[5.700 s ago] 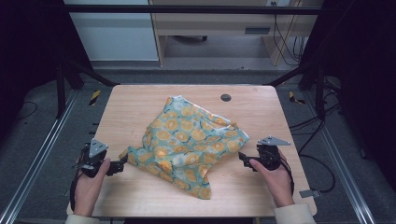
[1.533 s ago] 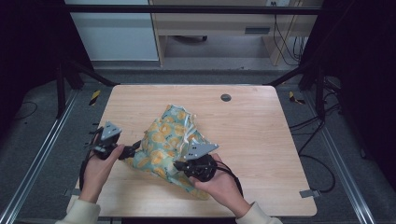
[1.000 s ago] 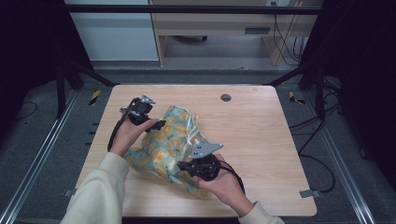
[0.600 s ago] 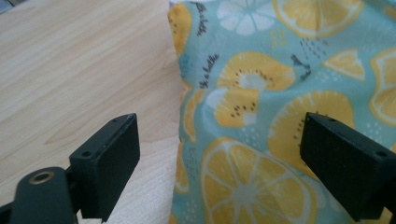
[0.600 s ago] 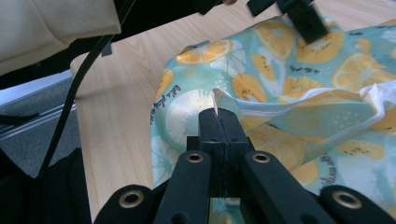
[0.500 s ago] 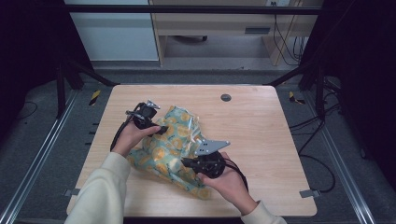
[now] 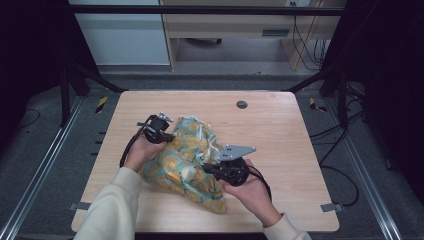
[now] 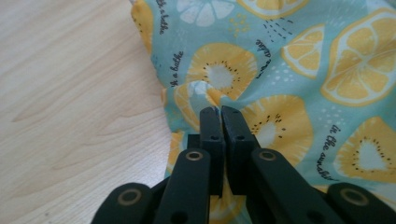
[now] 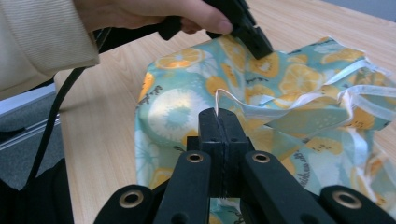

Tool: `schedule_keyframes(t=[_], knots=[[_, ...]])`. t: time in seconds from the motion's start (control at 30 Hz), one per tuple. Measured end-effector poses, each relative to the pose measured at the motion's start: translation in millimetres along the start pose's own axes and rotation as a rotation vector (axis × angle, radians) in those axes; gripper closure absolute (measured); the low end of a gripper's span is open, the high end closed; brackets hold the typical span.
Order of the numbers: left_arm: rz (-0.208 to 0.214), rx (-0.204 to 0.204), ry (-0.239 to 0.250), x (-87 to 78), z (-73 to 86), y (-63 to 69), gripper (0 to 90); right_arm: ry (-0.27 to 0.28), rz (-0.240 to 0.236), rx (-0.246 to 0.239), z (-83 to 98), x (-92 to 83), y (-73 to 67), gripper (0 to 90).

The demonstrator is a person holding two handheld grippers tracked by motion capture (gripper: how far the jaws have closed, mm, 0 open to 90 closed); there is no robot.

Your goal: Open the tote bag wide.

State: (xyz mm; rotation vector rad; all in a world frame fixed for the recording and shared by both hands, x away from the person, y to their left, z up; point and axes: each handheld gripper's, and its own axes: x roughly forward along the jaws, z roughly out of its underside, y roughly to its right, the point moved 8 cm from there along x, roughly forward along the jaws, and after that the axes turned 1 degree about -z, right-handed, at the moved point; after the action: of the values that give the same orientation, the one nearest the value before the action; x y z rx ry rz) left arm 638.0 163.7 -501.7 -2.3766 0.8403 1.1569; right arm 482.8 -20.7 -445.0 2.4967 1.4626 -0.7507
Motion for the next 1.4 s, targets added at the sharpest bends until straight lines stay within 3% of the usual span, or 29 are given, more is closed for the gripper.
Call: schedule_keyframes(t=[0.03, 0.1, 0.13, 0.37, 0.43, 0.67, 0.9, 0.93, 1.07, 1.27, 1.4], knots=[[0.000, 0.000, 0.000, 0.0, 0.0, 0.0, 89.2, 0.000, 0.000, 0.000, 0.0, 0.0, 0.0, 90.0], [-0.019, -0.008, 0.039, -8.1, -1.7, -1.9, 89.6, 0.007, 0.012, 0.005, -0.4, -4.1, 4.8, 90.0], [-0.040, -0.019, 0.081, -17.4, -2.2, -3.7, 90.0, 0.013, 0.021, 0.012, -0.7, -8.0, 8.9, 90.0], [-0.090, -0.038, 0.181, -44.8, 0.6, -8.3, 90.0, 0.030, 0.042, 0.026, -2.7, -20.7, 16.0, 90.0], [-0.106, -0.055, 0.224, -55.2, 3.0, -10.1, 90.0, 0.035, 0.036, 0.009, -4.9, -24.5, 9.7, 90.0], [-0.137, -0.053, 0.288, -73.3, 5.6, -10.4, 90.0, 0.030, 0.016, -0.032, -7.5, -28.5, -5.0, 90.0], [-0.169, -0.048, 0.368, -90.9, 8.4, -8.0, 90.0, 0.021, -0.003, -0.037, -1.3, -30.9, -11.4, 90.0], [-0.196, -0.050, 0.391, -97.5, 10.2, -9.2, 90.0, 0.013, -0.008, -0.048, 1.3, -30.9, -14.7, 90.0], [-0.221, -0.053, 0.426, -105.8, 14.6, -8.5, 90.0, -0.007, -0.023, -0.070, 6.7, -29.3, -21.8, 90.0], [-0.241, -0.054, 0.472, -121.7, 27.2, -5.6, 90.0, -0.053, -0.051, -0.093, 21.3, -26.2, -34.3, 90.0], [-0.232, -0.063, 0.501, -130.4, 35.5, -4.6, 90.0, -0.081, -0.053, -0.095, 32.5, -24.3, -36.2, 90.0]])
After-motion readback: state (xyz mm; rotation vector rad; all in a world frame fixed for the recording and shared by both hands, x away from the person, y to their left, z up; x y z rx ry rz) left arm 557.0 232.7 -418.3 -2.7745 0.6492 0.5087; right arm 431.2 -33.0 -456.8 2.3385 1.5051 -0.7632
